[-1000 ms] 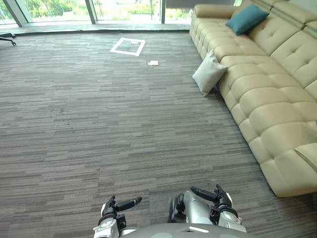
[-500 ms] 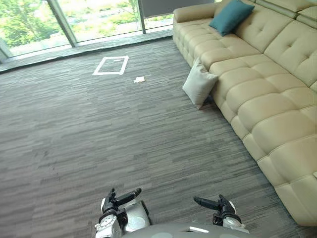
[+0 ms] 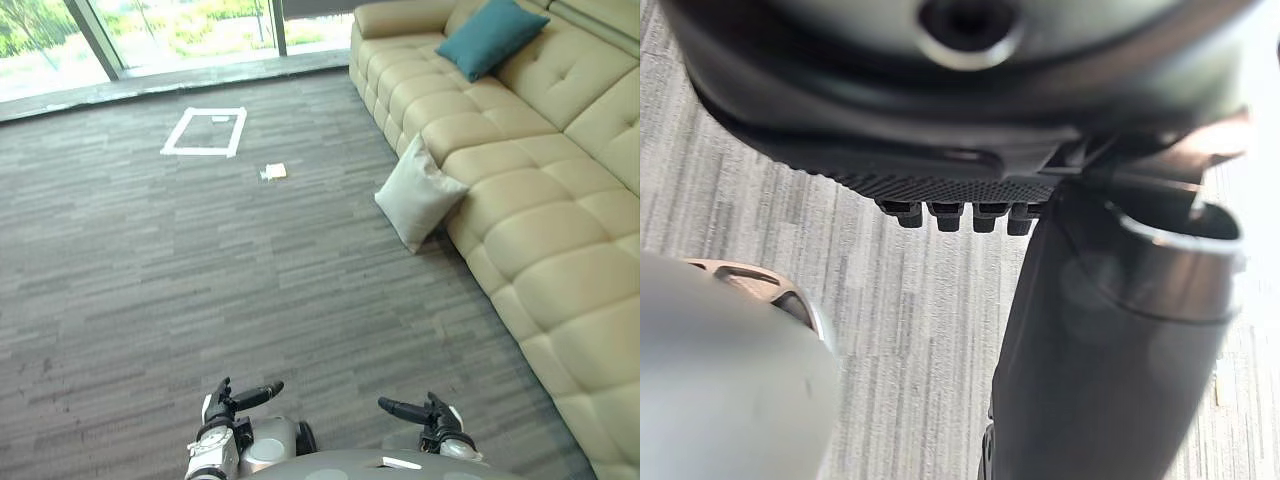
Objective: Pick up cushions and gather them together orderly.
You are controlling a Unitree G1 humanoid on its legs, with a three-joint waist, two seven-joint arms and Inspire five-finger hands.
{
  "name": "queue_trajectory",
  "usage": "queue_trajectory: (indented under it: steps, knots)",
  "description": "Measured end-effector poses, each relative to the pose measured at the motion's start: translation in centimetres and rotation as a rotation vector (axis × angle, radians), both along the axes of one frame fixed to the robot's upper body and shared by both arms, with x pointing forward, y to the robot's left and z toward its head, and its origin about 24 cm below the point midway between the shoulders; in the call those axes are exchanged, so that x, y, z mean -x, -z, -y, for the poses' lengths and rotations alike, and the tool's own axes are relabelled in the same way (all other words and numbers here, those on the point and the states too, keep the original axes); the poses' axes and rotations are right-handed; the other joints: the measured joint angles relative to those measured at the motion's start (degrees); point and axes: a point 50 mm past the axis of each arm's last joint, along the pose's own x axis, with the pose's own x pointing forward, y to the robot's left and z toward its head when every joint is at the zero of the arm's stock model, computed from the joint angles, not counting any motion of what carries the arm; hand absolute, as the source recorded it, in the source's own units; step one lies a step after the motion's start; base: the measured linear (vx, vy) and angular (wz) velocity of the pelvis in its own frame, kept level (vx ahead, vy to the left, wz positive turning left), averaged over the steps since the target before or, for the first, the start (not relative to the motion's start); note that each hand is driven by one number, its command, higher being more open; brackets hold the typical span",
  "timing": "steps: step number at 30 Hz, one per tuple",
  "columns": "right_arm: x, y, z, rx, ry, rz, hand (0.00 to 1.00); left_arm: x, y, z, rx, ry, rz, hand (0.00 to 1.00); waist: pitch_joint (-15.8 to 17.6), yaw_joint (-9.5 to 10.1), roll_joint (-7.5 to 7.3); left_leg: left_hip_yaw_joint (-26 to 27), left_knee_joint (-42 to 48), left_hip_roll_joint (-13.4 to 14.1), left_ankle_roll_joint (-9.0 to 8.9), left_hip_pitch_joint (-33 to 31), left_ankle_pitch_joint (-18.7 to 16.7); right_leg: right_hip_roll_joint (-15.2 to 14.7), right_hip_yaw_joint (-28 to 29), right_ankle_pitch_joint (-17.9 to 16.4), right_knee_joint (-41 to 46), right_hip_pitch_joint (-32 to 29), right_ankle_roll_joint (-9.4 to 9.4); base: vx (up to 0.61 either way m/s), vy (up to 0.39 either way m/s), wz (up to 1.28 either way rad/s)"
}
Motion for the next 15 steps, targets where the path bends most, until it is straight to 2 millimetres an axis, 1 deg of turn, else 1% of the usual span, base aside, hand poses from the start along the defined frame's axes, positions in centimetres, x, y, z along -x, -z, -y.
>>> queue_trajectory:
  steps: [1, 2, 3, 4, 5, 6, 7, 8, 9, 10, 11, 12, 13, 14, 15]
  knots:
    - [-0.2, -0.1, 0.0, 0.001, 0.002, 0.010, 1.00, 0.0, 0.0, 0.0, 0.001, 0.008, -0.002, 1.00, 0.12, -0.50, -0.09, -0.51, -1.54, 0.67, -0.90, 2.41, 0.08, 0.24, -1.87, -1.04, -3.38, -2.15, -0.54, 0.64, -0.133, 0.57]
    - [-0.3, -0.2, -0.1, 0.001, 0.001, 0.018, 1.00, 0.1, 0.1, 0.0, 0.004, 0.009, -0.006, 1.00, 0.18, -0.62, -0.24, -0.66, -3.47, 1.29, -0.98, 5.39, 0.13, 0.32, -4.25, -1.99, -9.18, -4.16, -1.86, 0.57, -0.165, 0.44]
    - [-0.5, -0.3, -0.1, 0.002, -0.004, 0.026, 1.00, 0.3, 0.1, 0.0, 0.006, 0.011, -0.012, 1.00, 0.04, -0.67, -0.47, -0.62, -6.03, 2.00, -1.16, 8.84, 0.21, 0.40, -7.72, -1.62, -20.17, -5.88, -2.27, 0.71, -0.222, 0.39]
    - [-0.5, -0.3, -0.2, 0.002, -0.007, 0.025, 1.00, 0.4, 0.2, -0.1, 0.006, 0.014, -0.015, 1.00, -0.09, -0.68, -0.82, -0.88, -7.41, 1.91, -1.81, 10.69, 0.21, 0.74, -8.95, 0.30, -28.22, -6.32, -2.50, 0.78, -0.269, 0.47]
    - [-0.2, -0.1, -0.4, -0.012, -0.001, 0.016, 1.00, 0.7, 0.2, -0.4, 0.000, 0.015, -0.022, 1.00, -0.62, -0.94, -2.02, -2.23, -8.55, 1.40, -4.43, 13.20, -0.54, 1.62, -8.48, 10.59, -36.42, -6.23, -9.03, 0.69, -0.268, 0.20]
    - [-0.8, -0.3, 0.0, -0.005, -0.003, 0.023, 1.00, 1.0, 0.5, 0.3, 0.022, 0.003, -0.038, 1.00, -0.54, -0.42, 0.14, -2.45, -8.47, 3.28, -5.29, 14.28, -0.79, 2.86, -8.94, 8.80, -34.38, -6.20, -9.48, 0.56, -0.228, 0.00]
    - [-1.0, -0.3, 0.1, 0.010, -0.023, 0.020, 1.00, 1.3, 0.6, 0.8, 0.039, 0.001, -0.048, 1.00, -1.18, -0.38, 1.54, -3.14, -6.87, 4.81, -7.42, 13.49, 0.65, 4.02, -8.80, 6.21, -33.49, -6.18, -10.04, 0.64, -0.319, -0.10]
    - [-1.0, -0.3, 0.1, 0.011, -0.020, 0.019, 1.00, 1.1, 0.6, 1.4, 0.052, 0.014, -0.040, 1.00, -1.35, -0.79, 1.91, -4.32, -3.89, 5.71, -8.44, 12.70, 3.78, 4.05, -9.34, 2.51, -31.71, -5.52, -10.12, 0.59, -0.310, 0.04]
    - [-1.0, -0.3, 0.1, 0.009, -0.019, 0.017, 1.00, 1.0, 0.6, 1.5, 0.052, 0.015, -0.039, 1.00, -1.39, -0.96, 1.97, -4.90, -1.97, 6.22, -9.10, 12.25, 4.78, 4.12, -9.68, 1.47, -31.57, -4.78, -10.26, 0.65, -0.377, 0.33]
    - [-0.8, -0.2, 0.1, 0.009, -0.017, 0.006, 1.00, 0.7, 0.5, 1.4, 0.046, 0.021, -0.031, 1.00, -1.42, -1.36, 2.09, -7.74, 7.90, 8.48, -10.33, 8.34, 7.37, 4.63, -11.05, -0.44, -32.77, -1.75, -10.02, 0.52, -0.327, 0.36]
    - [-0.4, -0.1, 0.0, 0.007, -0.017, -0.006, 1.00, 0.4, 0.4, 1.1, 0.050, -0.009, -0.011, 1.00, -1.38, -1.38, 2.04, -10.59, 18.65, 10.17, -12.58, 3.87, 11.39, 5.75, -11.41, -1.40, -34.83, 1.44, -9.81, 0.49, -0.309, 0.28]
    - [0.0, 0.1, 0.0, 0.007, -0.017, -0.018, 1.00, 0.4, 0.3, 0.9, 0.052, -0.037, 0.003, 1.00, -1.31, -0.99, 1.93, -11.79, 28.61, 11.69, -13.61, -0.24, 12.85, 7.07, -11.40, -1.87, -37.11, 4.34, -9.76, 0.38, -0.228, 0.05]
    - [0.1, 0.1, 0.1, 0.007, -0.019, -0.023, 1.00, 0.3, 0.2, 0.7, 0.049, -0.049, 0.011, 1.00, -1.23, -0.94, 2.15, -11.63, 33.75, 12.74, -13.41, -2.69, 12.77, 7.92, -11.40, -2.13, -38.57, 6.26, -9.42, 0.28, -0.131, -0.19]
    - [0.4, 0.3, 0.0, 0.005, -0.020, -0.036, 1.00, 0.4, 0.1, 0.6, 0.044, -0.051, 0.017, 1.00, -1.13, -0.81, 2.07, -9.81, 42.02, 14.63, -12.48, -7.29, 12.19, 9.48, -10.82, -2.36, -41.73, 10.51, -9.38, 0.33, -0.123, -0.35]
    - [0.6, 0.4, -0.2, -0.001, -0.024, -0.050, 1.00, 0.5, 0.0, 0.3, 0.034, -0.050, 0.023, 1.00, -1.22, -0.70, 1.67, -7.66, 43.68, 15.21, -11.48, -10.35, 11.06, 10.21, -9.70, -2.51, -43.97, 13.10, -9.27, 0.32, -0.097, -0.42]
